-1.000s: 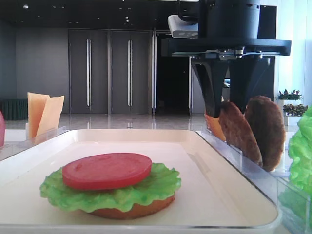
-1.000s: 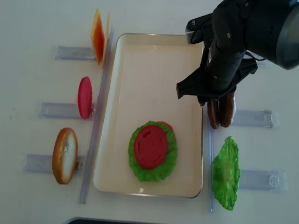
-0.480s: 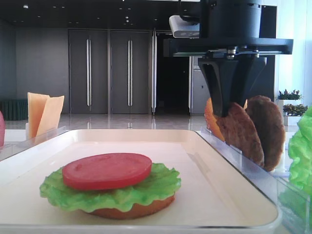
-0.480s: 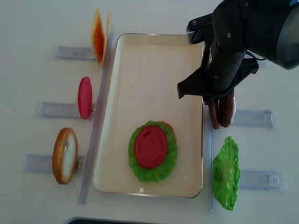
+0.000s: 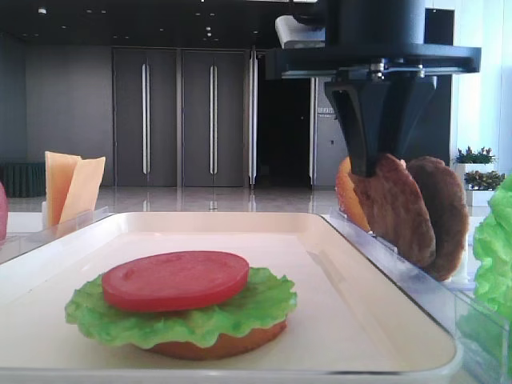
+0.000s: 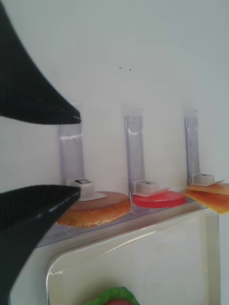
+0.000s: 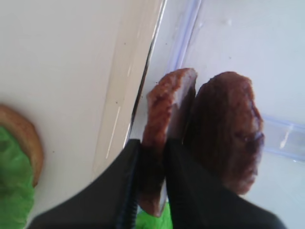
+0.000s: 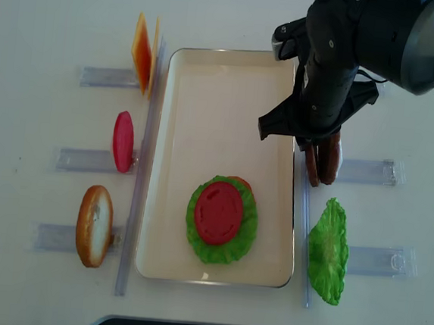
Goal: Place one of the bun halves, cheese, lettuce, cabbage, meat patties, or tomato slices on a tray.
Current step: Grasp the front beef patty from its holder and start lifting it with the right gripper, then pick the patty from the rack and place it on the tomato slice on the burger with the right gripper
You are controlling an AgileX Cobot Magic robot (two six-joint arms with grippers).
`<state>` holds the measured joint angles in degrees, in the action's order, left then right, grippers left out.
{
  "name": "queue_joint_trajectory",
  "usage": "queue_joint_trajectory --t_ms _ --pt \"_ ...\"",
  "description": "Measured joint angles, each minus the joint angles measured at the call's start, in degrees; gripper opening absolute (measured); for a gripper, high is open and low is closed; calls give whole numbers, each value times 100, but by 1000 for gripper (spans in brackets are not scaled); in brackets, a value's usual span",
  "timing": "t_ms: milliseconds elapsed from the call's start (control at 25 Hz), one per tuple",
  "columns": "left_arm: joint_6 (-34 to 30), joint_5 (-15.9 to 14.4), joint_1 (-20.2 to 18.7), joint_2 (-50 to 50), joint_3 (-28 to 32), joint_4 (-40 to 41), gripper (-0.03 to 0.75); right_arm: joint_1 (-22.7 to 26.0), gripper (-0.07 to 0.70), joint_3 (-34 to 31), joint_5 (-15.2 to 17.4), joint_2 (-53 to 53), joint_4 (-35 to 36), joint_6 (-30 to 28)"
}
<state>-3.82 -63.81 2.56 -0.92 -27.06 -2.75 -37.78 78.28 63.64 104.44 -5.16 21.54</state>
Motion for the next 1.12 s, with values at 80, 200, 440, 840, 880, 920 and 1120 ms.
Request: queue_joint_trajectory --t_ms 80,200,440,840,880,920,1120 --pt "0 0 0 0 0 0 328 -58 146 184 189 3 37 0" --pt "0 0 0 0 0 0 328 -162 146 491 469 3 54 0" --pt "0 0 0 0 0 0 328 -241 141 1182 619 7 86 -28" --pt "0 0 0 0 0 0 328 71 141 1257 644 -304 4 -99" --pt "0 0 0 0 0 0 328 123 141 1257 644 -355 28 -119" --pt "0 0 0 0 0 0 328 187 141 1257 644 -410 57 -157" --pt "0 0 0 0 0 0 328 369 139 1137 644 -744 192 -251"
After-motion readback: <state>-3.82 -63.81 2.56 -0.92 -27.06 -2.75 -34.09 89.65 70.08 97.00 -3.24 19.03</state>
